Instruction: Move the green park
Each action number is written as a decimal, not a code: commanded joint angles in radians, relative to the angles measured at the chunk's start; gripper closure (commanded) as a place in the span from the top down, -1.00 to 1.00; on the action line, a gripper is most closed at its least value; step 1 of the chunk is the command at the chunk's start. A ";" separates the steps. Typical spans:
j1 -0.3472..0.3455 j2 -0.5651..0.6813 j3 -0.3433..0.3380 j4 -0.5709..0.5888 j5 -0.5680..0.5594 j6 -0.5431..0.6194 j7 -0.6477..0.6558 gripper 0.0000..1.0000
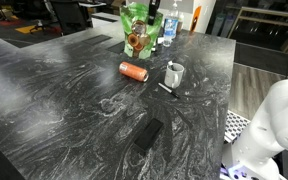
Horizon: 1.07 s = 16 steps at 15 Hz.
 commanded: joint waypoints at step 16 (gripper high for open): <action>-0.262 0.182 -0.141 0.005 -0.262 -0.008 0.401 -0.99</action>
